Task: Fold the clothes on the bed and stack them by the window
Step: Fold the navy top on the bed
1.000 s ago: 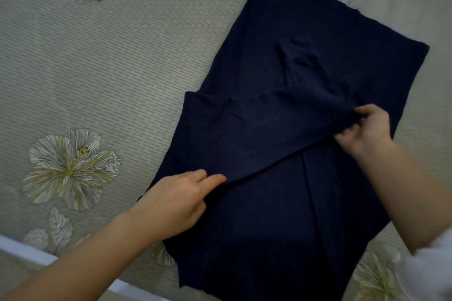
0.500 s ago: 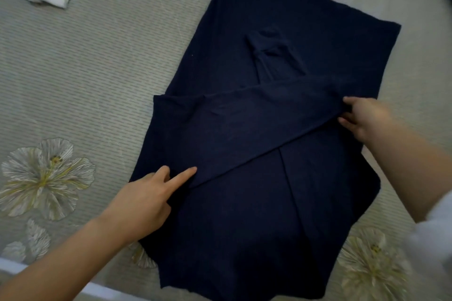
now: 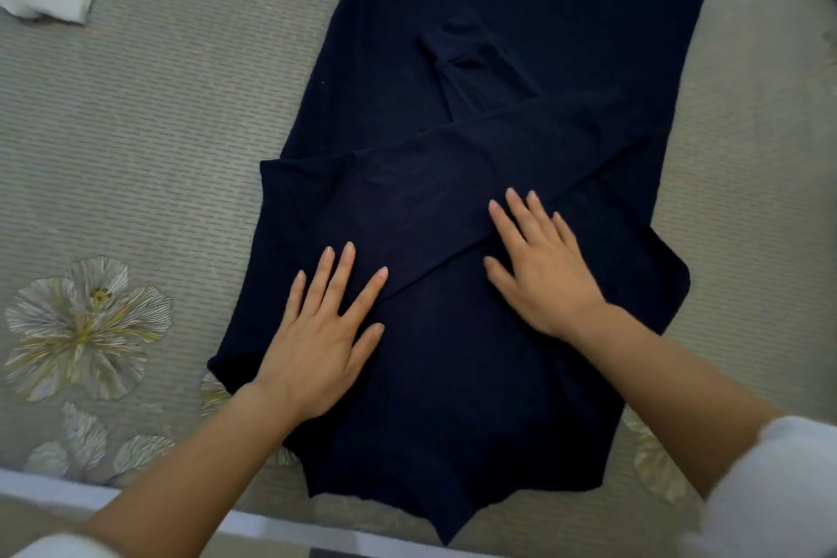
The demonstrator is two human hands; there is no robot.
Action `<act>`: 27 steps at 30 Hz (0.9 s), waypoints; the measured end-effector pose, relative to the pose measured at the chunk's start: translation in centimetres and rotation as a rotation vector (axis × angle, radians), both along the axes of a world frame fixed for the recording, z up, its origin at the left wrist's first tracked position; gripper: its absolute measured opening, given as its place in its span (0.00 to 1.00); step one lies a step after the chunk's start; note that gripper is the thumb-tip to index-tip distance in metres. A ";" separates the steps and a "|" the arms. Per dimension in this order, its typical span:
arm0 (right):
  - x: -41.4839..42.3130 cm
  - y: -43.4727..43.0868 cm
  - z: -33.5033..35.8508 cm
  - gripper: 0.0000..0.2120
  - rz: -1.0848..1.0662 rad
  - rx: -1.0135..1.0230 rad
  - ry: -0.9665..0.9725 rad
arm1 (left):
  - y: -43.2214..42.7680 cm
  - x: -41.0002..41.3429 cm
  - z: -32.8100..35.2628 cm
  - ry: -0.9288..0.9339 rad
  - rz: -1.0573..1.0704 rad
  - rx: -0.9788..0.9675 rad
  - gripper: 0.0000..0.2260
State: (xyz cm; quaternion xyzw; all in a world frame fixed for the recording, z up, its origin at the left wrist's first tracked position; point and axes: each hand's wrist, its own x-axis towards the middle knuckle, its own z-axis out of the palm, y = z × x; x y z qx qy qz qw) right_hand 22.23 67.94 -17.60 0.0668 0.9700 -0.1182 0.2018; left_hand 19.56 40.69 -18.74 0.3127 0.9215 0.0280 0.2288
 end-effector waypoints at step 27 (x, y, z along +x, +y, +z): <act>14.9 -5.1 5.0 0.36 -0.355 -0.174 -0.097 | -5.3 -1.3 4.8 -0.060 -0.373 -0.052 0.19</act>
